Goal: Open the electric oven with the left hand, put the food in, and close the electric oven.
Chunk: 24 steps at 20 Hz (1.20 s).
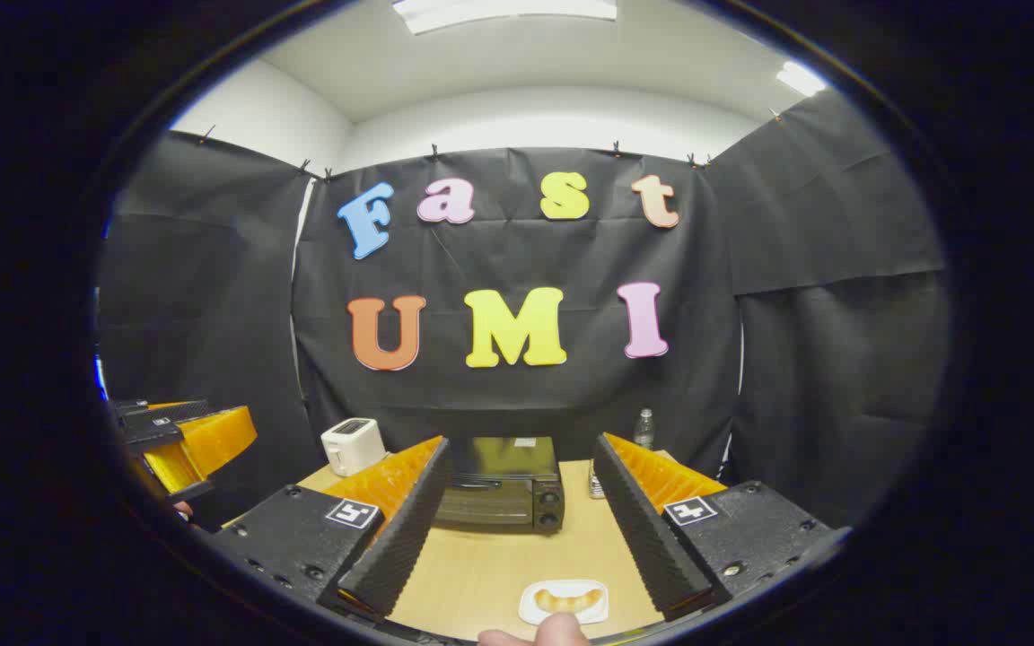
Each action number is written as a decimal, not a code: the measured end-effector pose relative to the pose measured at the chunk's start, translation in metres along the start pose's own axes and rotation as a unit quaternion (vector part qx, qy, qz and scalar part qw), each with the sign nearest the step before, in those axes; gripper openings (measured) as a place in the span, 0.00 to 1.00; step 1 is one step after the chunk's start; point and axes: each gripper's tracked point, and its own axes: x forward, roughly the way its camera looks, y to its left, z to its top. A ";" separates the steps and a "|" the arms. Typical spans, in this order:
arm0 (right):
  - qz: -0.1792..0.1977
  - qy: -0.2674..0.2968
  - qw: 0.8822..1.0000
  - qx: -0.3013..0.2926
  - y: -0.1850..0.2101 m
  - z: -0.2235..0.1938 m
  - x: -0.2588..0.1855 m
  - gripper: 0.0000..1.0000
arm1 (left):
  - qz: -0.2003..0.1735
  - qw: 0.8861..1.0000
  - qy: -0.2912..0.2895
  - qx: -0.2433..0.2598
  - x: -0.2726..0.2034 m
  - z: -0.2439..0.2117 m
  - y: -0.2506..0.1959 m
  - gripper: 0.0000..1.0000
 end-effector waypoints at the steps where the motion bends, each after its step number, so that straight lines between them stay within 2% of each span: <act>1: 0.001 -0.002 1.000 0.000 0.000 0.001 0.000 0.97 | 0.001 1.000 0.001 0.000 0.001 -0.001 0.001 0.94; 16: 0.009 0.006 1.000 -0.004 0.007 0.003 0.004 1.00 | 0.022 1.000 0.007 0.002 -0.003 -0.012 0.013 0.94; 20: 0.000 0.007 1.000 0.000 0.003 0.004 0.005 0.97 | 0.024 1.000 0.002 -0.006 -0.004 -0.010 0.012 0.94; 24: 0.006 0.016 1.000 0.013 0.006 -0.001 0.005 0.97 | 0.020 1.000 0.003 -0.003 -0.001 -0.013 0.009 0.94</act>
